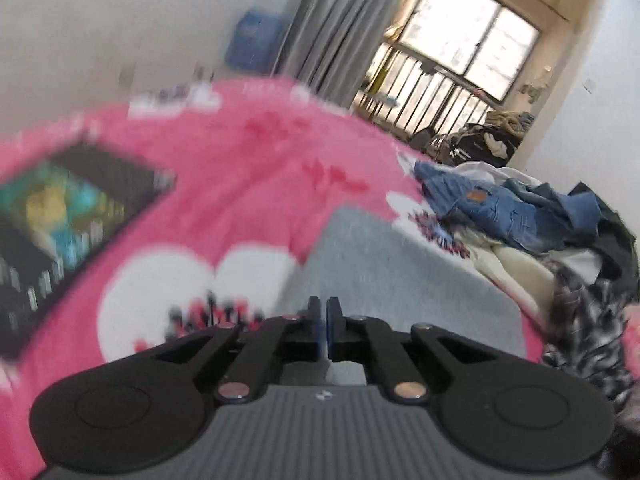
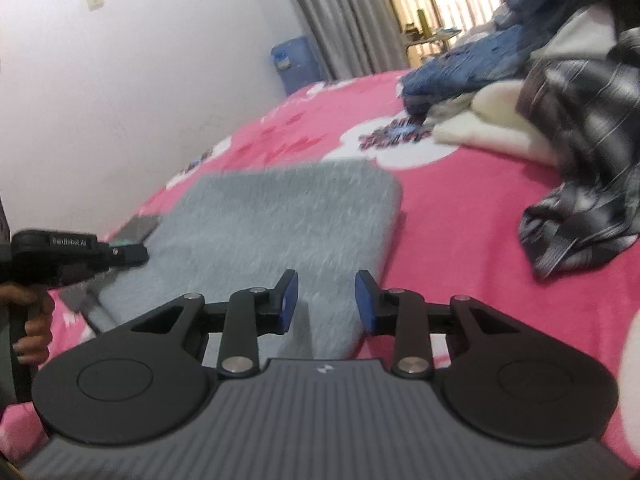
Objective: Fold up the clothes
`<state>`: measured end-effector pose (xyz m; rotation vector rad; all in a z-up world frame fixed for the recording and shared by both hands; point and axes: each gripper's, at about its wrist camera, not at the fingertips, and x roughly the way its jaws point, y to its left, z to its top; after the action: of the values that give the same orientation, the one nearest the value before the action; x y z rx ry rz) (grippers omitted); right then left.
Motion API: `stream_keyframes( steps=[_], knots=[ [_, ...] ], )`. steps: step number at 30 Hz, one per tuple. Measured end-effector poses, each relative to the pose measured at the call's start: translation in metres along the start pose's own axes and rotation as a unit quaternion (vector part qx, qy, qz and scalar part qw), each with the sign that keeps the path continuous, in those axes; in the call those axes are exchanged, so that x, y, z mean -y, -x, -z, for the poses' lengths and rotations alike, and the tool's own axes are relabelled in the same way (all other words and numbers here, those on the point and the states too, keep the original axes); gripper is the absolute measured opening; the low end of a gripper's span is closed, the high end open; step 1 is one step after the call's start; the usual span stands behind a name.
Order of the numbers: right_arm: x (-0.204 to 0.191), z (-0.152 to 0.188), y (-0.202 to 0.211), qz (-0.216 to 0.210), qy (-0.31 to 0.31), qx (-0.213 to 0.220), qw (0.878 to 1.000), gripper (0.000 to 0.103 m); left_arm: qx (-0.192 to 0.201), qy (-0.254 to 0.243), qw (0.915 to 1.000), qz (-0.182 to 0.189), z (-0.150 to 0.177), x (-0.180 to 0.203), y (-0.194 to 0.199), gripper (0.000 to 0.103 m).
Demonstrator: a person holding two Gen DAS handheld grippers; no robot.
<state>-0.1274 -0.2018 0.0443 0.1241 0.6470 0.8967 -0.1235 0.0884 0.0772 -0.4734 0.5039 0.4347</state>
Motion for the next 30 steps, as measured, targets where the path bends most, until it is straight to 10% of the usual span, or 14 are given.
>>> stream_keyframes(
  steps=[7,13,17,21,27,30],
  knots=[
    [-0.004,-0.023,-0.020,-0.053,0.006,0.016,0.998,0.031,-0.033,-0.030,0.9929,0.110,-0.006,0.033,-0.027,0.011],
    [-0.010,-0.019,-0.046,-0.027,0.059,-0.031,0.997,0.028,-0.076,0.060,0.9902,0.101,0.004,0.005,-0.044,0.003],
    [-0.004,-0.026,-0.038,0.078,0.088,-0.026,0.993,0.031,-0.063,0.064,0.9941,0.061,-0.006,-0.008,-0.040,0.003],
    [0.022,-0.040,-0.027,0.096,0.029,-0.016,0.995,0.031,-0.027,0.030,0.9980,0.049,-0.017,0.003,-0.030,0.005],
    [0.003,-0.059,-0.016,-0.021,0.045,0.037,0.998,0.031,-0.021,-0.055,0.9905,0.124,-0.012,0.047,-0.033,0.018],
    [-0.025,-0.055,-0.041,-0.069,0.094,-0.010,0.993,0.031,-0.054,-0.053,0.9880,0.135,-0.001,0.059,-0.053,0.017]
  ],
)
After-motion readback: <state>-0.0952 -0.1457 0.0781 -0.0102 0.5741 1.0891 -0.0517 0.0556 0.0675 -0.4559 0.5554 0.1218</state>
